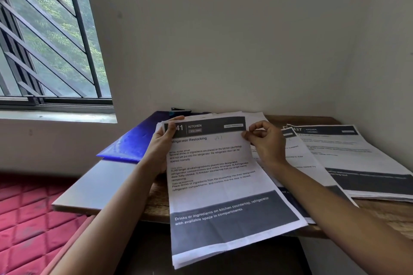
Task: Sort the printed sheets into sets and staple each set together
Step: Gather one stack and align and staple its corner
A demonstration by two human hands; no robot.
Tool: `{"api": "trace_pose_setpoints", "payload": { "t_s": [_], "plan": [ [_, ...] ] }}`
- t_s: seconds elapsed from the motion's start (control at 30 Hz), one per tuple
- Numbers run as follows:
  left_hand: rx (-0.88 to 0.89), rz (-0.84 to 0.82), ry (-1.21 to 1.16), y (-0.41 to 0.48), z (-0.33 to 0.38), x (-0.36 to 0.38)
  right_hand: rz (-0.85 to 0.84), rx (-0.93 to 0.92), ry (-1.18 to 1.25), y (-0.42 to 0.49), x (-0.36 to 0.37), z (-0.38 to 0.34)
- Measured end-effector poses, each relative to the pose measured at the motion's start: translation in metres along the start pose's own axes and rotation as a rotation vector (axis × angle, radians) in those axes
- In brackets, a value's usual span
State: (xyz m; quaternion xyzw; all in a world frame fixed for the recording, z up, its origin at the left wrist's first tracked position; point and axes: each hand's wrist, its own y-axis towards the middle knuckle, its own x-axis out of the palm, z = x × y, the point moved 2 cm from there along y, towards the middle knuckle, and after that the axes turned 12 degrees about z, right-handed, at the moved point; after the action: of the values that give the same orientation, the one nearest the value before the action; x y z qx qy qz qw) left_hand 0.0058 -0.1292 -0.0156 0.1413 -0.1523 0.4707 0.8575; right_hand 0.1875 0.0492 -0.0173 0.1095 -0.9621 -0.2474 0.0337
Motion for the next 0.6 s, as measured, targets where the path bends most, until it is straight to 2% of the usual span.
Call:
{"api": "trace_pose_setpoints", "payload": {
  "t_s": [0.2,0.33,0.47,0.6],
  "plan": [
    [-0.013,0.052,-0.037,0.002,0.003,-0.004,-0.066,-0.322,0.001,-0.001,-0.004,-0.021],
    [-0.021,0.075,-0.049,0.004,0.004,-0.007,-0.377,-0.561,-0.070,0.001,-0.011,-0.034],
    [-0.035,0.086,-0.045,0.004,0.004,-0.008,-0.632,-0.664,-0.175,-0.008,-0.004,-0.032],
    [-0.035,0.086,-0.041,0.004,0.005,-0.008,-0.657,-0.627,-0.170,-0.007,-0.004,-0.030]
  ]
}}
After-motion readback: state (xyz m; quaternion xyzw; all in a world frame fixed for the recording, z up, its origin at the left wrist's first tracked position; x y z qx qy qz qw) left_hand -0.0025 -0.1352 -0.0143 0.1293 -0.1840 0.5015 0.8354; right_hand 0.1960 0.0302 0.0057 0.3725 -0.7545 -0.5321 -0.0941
